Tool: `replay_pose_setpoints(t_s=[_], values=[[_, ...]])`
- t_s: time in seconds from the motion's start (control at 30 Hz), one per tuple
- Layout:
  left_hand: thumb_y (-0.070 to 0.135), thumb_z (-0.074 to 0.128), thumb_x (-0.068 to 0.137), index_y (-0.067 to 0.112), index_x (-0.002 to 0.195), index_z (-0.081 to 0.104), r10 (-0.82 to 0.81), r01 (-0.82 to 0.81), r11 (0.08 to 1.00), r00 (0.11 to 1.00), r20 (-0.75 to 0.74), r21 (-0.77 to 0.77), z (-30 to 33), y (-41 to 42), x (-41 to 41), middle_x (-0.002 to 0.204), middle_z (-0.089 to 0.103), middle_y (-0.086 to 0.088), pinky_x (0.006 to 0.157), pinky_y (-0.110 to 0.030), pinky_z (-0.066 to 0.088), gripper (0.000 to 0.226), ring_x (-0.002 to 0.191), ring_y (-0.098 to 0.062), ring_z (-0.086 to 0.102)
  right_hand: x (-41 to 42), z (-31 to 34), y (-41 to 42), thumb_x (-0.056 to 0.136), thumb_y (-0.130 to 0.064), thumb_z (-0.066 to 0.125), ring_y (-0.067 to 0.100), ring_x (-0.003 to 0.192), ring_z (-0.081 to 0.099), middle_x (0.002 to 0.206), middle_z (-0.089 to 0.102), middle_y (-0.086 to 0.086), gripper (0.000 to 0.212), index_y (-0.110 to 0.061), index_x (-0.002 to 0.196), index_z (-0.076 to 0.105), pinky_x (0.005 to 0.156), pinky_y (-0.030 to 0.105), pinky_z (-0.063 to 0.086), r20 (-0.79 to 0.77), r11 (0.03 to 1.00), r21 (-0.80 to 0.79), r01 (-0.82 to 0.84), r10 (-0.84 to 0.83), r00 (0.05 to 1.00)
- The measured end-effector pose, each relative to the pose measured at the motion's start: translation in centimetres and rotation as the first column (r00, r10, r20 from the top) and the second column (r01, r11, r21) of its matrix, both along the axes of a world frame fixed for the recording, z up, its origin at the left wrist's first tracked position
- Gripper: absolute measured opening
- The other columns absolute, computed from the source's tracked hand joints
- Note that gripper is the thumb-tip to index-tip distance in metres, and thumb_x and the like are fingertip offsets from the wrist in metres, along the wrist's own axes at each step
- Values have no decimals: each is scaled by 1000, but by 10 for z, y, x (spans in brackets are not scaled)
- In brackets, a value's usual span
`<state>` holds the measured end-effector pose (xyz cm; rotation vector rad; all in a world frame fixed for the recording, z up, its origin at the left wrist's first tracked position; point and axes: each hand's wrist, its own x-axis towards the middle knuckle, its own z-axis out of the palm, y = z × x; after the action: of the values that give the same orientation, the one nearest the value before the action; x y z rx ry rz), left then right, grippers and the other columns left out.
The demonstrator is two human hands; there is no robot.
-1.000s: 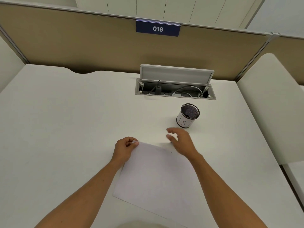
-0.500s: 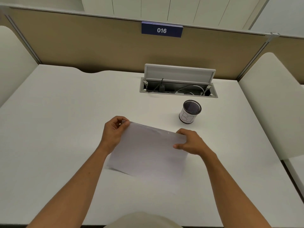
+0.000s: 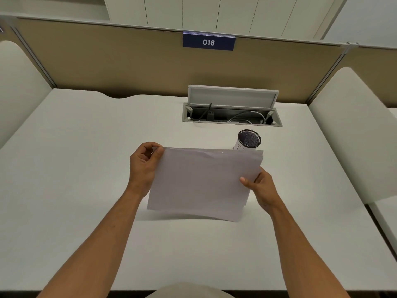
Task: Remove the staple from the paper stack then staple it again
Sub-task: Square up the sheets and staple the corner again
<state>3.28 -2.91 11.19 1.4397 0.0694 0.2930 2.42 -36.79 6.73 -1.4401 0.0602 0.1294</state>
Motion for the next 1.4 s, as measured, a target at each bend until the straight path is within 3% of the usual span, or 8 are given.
replay_pose_setpoints(t_s=[0.2, 0.4, 0.7, 0.8, 0.93, 1.07, 1.2, 1.4], values=[[19, 67, 91, 29, 91, 65, 43, -44, 999, 996, 83, 10, 5, -4, -1, 86, 66, 17, 72, -15, 49, 10, 79, -5, 60, 5, 11, 6, 77, 5, 73, 15, 85, 70, 94, 76, -2, 33, -24, 94, 72, 70, 23, 54, 127, 981, -108, 164, -150, 981], [16, 72, 85, 30, 117, 56, 9, -13, 999, 995, 95, 35, -6, -10, -6, 99, 70, 6, 90, -24, 52, 38, 102, -16, 65, 5, 15, 18, 80, 5, 70, 14, 86, 70, 95, 75, -3, 32, -21, 100, 70, 70, 22, 54, 170, 976, -78, 205, -189, 967], [18, 73, 86, 41, 111, 61, 85, -93, 988, 994, 71, 125, -6, -7, -10, 105, 65, 18, 81, -20, 54, 36, 101, -16, 63, 6, 18, 28, 78, -1, 74, 16, 91, 69, 98, 74, -6, 35, -29, 99, 69, 74, 23, 55, 199, 956, -85, 282, -261, 945], [19, 74, 85, 40, 111, 61, 81, -83, 986, 997, 17, 145, -20, -7, -17, 104, 67, 13, 84, -24, 55, 36, 101, -14, 64, -1, 5, 32, 75, -9, 76, 14, 95, 69, 103, 73, -6, 37, -29, 105, 65, 76, 23, 55, 166, 953, -154, 261, -235, 958], [16, 72, 87, 43, 105, 60, 98, -78, 981, 990, -103, 179, -49, -9, -25, 106, 66, 17, 88, -28, 54, 35, 100, -2, 62, -9, -16, 38, 78, -3, 73, 7, 94, 67, 99, 72, -12, 41, -38, 98, 63, 75, 20, 52, 94, 937, -240, 254, -238, 967], [23, 71, 87, 44, 103, 59, 111, -83, 982, 979, -168, 167, -55, -11, -22, 99, 69, 23, 80, -18, 52, 29, 96, -1, 64, -9, -24, 44, 81, -1, 69, 7, 91, 67, 96, 72, -13, 38, -36, 96, 64, 73, 17, 52, 61, 929, -250, 272, -265, 962], [23, 70, 88, 47, 104, 60, 110, -92, 985, 986, -122, 144, -47, -12, -17, 101, 69, 23, 77, -11, 51, 30, 97, -1, 65, -5, -18, 45, 82, -1, 69, 6, 91, 68, 97, 73, -13, 37, -34, 98, 65, 73, 14, 53, 88, 931, -211, 297, -284, 955], [16, 71, 88, 34, 118, 52, 83, -51, 988, 971, -226, 144, -62, -14, -22, 110, 64, 15, 83, -20, 50, 41, 100, 2, 61, -12, -35, 45, 83, 0, 67, 19, 99, 65, 108, 68, 7, 35, -20, 111, 61, 78, 26, 51, -22, 936, -263, 235, -249, 968]])
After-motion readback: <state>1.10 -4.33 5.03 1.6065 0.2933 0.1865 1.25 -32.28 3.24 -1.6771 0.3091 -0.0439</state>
